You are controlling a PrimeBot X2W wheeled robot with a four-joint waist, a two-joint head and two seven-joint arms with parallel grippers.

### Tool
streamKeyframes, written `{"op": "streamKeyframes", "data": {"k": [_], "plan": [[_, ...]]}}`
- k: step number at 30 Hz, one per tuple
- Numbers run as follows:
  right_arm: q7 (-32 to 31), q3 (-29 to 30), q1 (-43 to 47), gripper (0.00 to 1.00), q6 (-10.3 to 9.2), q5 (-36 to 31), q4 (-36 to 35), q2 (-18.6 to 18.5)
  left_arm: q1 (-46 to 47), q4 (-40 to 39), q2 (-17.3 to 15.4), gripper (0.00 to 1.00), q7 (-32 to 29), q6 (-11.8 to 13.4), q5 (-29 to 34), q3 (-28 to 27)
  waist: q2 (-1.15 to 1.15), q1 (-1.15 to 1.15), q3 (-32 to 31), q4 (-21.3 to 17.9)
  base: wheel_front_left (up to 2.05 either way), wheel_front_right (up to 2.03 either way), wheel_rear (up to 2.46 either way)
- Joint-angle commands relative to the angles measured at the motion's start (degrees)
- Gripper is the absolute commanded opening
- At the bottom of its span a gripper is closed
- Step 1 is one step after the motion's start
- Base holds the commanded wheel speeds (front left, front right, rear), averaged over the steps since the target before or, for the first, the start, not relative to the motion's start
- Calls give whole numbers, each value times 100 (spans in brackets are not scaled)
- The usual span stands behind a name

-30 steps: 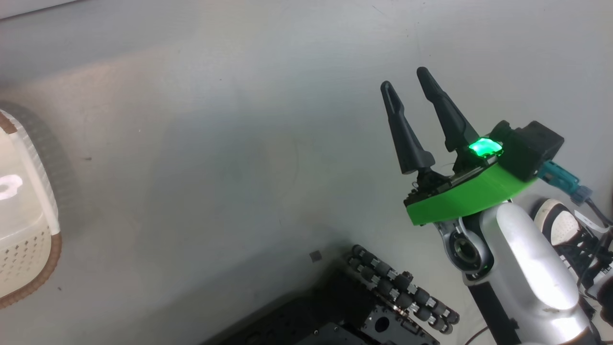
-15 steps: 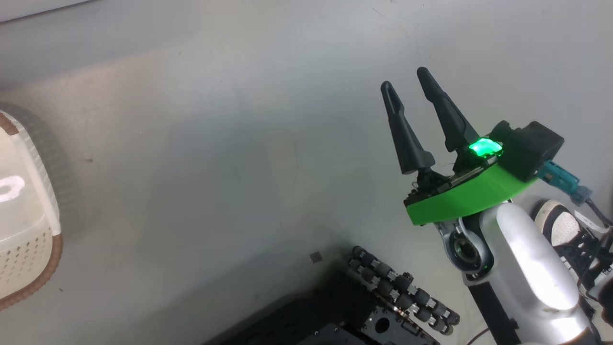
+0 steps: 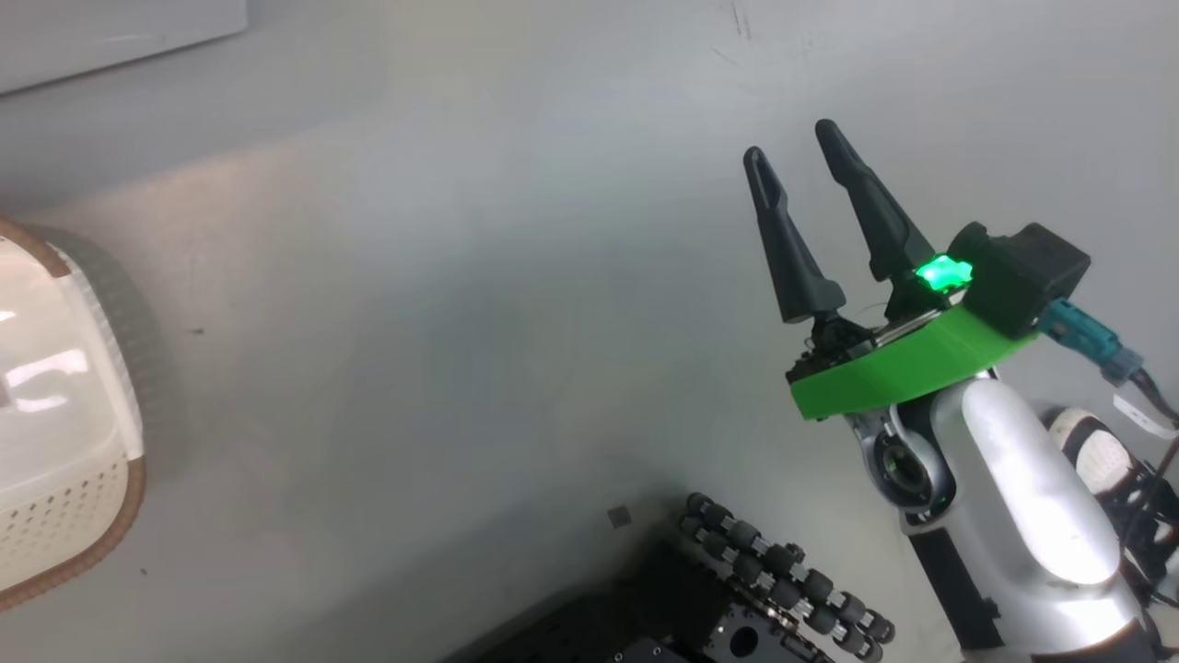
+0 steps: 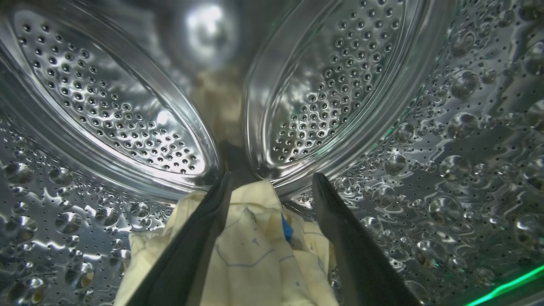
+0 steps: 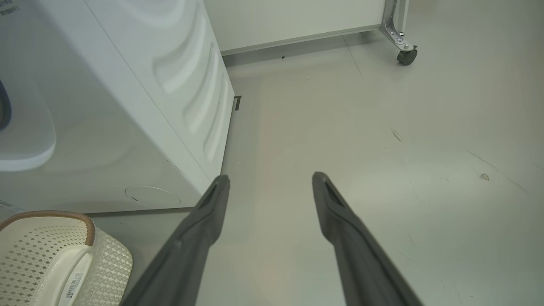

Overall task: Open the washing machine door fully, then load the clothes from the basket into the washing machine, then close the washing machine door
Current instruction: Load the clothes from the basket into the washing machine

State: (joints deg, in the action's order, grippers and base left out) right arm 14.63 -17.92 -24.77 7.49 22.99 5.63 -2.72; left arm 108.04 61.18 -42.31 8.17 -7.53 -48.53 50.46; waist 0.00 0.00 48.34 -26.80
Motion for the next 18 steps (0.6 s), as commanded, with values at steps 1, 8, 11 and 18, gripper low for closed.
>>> {"op": "streamKeyframes", "data": {"k": [1,8,11,18], "plan": [[37,12,61,100,0,-52,-111,-16,-26,-127,-142,100,64,4,-66,-50,0,0,-125,101,0,0,0],[37,345,100,100,0,-398,72,-16,-1112,-351,52,100,306,4,-730,63,0,0,-702,585,0,0,0],[37,452,139,100,0,-538,150,-16,-1595,-571,106,100,327,4,-965,181,0,0,-972,793,0,0,0],[37,759,170,100,0,-834,319,-16,-2573,-840,232,100,589,4,-1396,197,0,0,-1616,1169,0,0,0]]}}
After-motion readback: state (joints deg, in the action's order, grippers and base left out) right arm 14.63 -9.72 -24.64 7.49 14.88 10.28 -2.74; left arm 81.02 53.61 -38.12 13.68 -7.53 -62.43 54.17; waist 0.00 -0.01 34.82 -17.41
